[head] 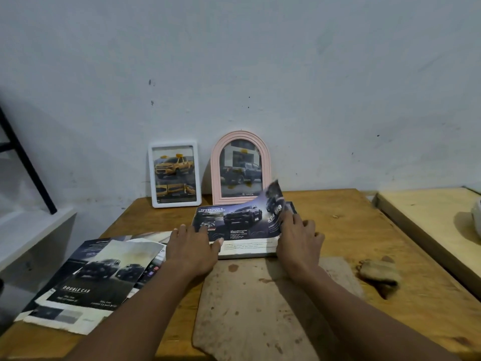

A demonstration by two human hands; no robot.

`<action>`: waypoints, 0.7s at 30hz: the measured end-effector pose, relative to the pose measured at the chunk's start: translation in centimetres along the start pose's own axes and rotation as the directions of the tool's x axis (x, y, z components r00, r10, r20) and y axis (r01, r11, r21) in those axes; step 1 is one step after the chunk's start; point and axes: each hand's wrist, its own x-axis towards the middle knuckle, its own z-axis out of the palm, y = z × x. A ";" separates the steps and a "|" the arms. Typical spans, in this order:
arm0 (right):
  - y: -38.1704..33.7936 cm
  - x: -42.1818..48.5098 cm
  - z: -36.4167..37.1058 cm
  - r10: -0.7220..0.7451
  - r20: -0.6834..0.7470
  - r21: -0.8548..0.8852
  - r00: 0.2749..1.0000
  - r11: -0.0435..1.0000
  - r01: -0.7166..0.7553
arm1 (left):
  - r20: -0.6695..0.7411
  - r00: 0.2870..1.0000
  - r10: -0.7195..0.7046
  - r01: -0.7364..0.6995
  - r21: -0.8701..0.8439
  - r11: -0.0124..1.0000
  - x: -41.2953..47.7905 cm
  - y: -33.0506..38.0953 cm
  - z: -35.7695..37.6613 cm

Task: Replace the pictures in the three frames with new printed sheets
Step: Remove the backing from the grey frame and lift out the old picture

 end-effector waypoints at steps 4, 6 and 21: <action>1.3 0.9 -1.6 -0.210 -0.193 0.176 0.959 0.954 0.244 | -0.107 0.991 0.079 -0.092 -0.126 0.988 1.0 1.7 0.2; 2.6 1.9 -3.5 -0.188 -0.303 0.191 0.934 0.948 0.253 | -0.187 0.969 0.162 -0.194 -0.168 0.967 1.3 3.2 0.2; 25.7 9.2 -13.3 0.248 -0.081 0.019 0.965 0.969 -0.247 | 0.033 0.742 0.669 -0.656 -0.167 0.736 4.6 25.3 0.2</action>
